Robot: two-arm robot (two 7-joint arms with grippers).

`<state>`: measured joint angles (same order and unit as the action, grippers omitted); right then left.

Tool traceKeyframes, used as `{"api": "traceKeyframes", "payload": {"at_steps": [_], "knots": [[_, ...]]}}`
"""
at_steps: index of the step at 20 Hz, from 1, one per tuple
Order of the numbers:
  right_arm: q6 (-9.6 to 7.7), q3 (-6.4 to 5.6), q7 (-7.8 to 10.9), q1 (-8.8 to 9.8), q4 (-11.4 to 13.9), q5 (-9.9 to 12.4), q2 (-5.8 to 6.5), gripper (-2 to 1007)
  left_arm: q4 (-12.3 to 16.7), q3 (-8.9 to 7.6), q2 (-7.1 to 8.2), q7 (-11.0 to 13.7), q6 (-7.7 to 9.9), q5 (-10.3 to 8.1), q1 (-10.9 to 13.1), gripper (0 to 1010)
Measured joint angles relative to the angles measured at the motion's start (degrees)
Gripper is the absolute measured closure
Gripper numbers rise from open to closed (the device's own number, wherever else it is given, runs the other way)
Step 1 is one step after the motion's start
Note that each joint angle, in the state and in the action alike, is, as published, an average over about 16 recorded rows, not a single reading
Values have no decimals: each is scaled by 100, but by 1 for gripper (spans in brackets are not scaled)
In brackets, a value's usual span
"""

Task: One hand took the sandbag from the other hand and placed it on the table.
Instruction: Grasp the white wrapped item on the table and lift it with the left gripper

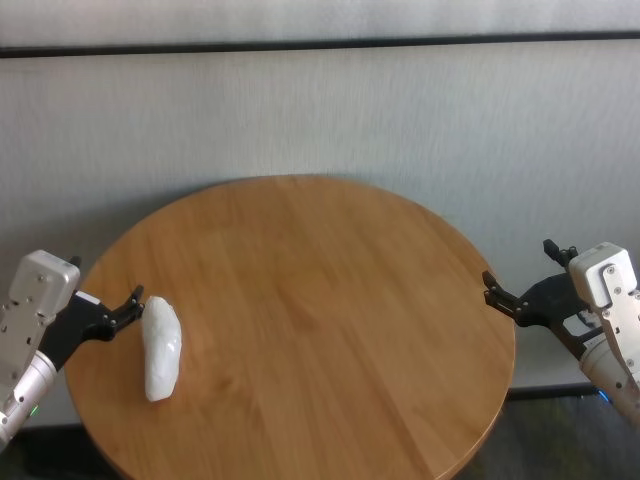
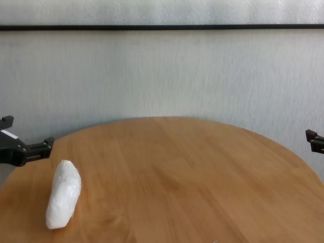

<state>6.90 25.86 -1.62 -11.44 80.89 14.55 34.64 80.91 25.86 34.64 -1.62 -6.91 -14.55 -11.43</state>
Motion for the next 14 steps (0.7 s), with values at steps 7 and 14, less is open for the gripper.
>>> {"api": "traceKeyframes", "payload": {"at_steps": [7,14], "knots": [[0,0,0,0,0,0,0,4,0,0,0,0,0,0,0,9],[0,0,0,0,0,0,0,4,0,0,0,0,0,0,0,9]]}}
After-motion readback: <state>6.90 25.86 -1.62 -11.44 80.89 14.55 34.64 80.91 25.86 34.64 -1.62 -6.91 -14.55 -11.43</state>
